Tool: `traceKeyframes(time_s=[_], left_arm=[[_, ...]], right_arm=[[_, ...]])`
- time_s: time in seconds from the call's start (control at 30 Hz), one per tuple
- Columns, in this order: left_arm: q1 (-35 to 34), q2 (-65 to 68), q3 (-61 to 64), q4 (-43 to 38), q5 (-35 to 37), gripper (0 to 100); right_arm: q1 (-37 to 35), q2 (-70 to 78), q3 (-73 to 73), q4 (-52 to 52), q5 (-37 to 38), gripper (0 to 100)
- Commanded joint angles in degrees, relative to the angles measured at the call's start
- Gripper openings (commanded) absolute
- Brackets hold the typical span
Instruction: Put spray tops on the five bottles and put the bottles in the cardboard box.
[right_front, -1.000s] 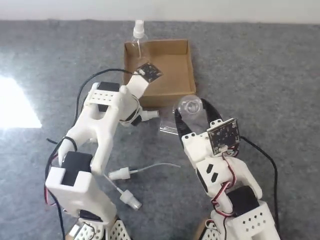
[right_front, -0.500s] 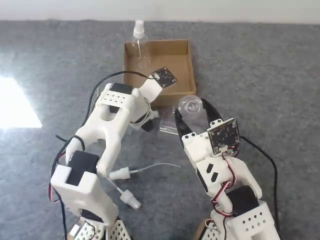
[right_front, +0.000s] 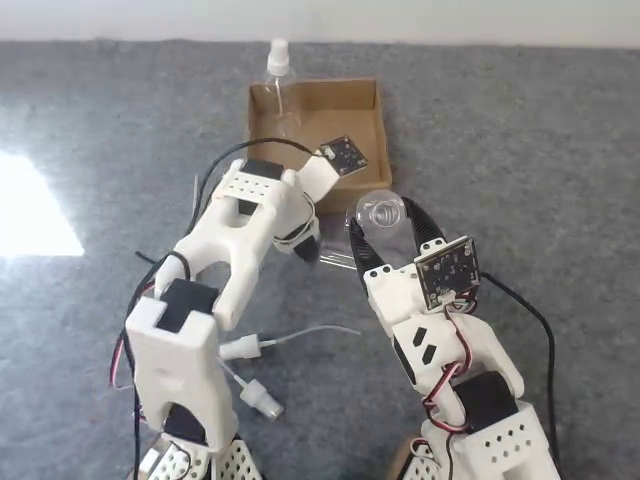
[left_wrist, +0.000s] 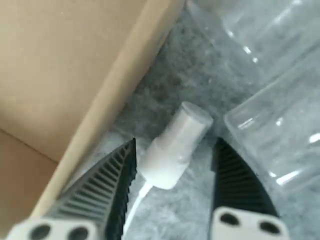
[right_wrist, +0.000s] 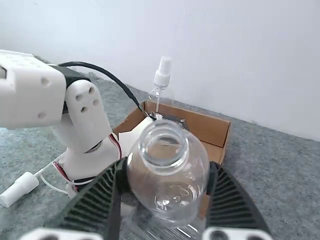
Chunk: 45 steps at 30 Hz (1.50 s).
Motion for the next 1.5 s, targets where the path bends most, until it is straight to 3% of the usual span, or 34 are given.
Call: traceKeyframes(time_s=[0.0, 0.3, 0.83, 1.0, 1.2, 1.47], left_arm=[[0.4, 0.8, -6.5, 4.0, -0.4, 19], [0.7, 1.0, -6.5, 9.3, -0.4, 8], [-1.4, -9.3, -5.7, 26.6, -0.4, 5], [-1.6, -12.7, -3.2, 23.0, -0.1, 6], [-1.1, -13.3, -3.0, 18.2, -0.1, 20], [1.2, -12.2, -3.1, 13.3, -0.1, 24]], right_arm=[[0.6, -1.9, -3.7, 0.3, 1.1, 10.1], [0.6, -1.9, -3.7, 0.3, 1.1, 10.1], [0.6, -1.9, -3.7, 0.3, 1.1, 10.1], [0.6, -1.9, -3.7, 0.3, 1.1, 10.1], [0.6, -1.9, -3.7, 0.3, 1.1, 10.1], [0.6, -1.8, -3.7, 0.3, 1.1, 10.1]])
